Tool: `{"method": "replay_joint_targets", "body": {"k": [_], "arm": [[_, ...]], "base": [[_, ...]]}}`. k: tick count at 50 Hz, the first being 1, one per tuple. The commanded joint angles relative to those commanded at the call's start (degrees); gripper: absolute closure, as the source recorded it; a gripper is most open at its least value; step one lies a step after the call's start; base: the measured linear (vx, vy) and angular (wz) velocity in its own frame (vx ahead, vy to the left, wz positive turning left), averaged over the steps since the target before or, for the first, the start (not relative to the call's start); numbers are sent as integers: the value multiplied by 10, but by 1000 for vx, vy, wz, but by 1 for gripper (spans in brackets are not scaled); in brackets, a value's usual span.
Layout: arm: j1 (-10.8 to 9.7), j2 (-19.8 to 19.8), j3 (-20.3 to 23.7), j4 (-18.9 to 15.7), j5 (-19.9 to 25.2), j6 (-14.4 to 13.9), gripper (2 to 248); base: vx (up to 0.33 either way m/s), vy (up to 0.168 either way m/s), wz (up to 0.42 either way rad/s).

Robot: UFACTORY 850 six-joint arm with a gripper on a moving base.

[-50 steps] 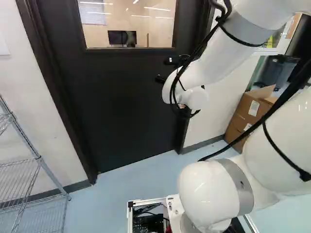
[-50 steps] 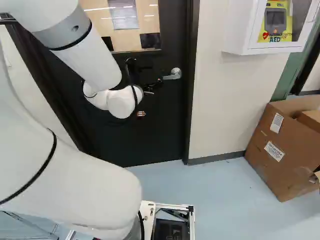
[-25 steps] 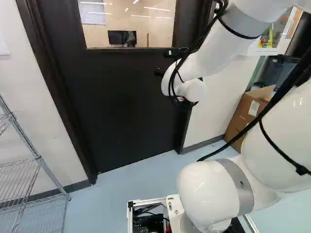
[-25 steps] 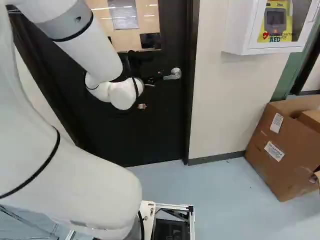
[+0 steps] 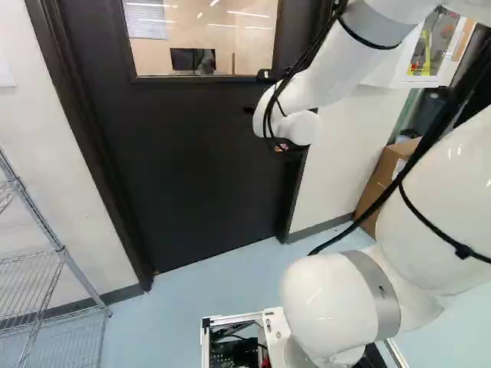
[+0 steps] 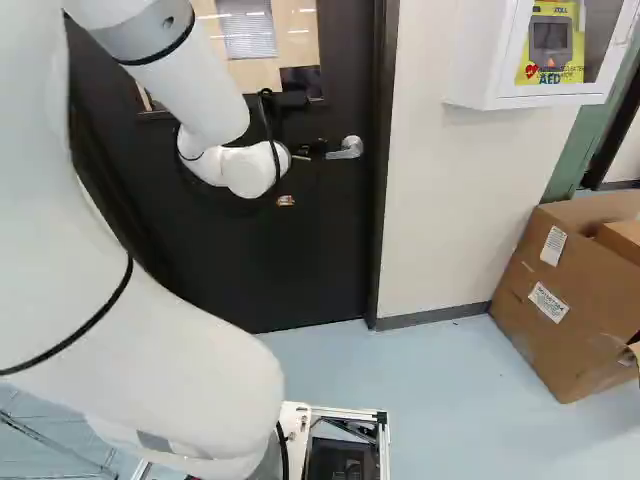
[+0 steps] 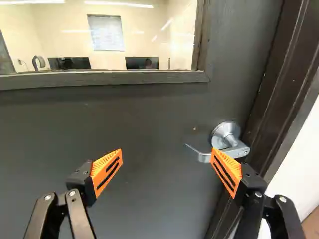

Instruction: Open the door and move inside

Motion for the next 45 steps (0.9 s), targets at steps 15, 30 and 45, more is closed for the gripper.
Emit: {"method": "replay_joint_targets", "body": {"k": [15,30,45], "arm": [[0,-26,-43,9,-44,0,3],[4,-64,-91,19,-78,0,3],[9,-119,-132,20,-80,0,3]], "base": [[0,0,0],[0,0,0],[0,0,0]]}}
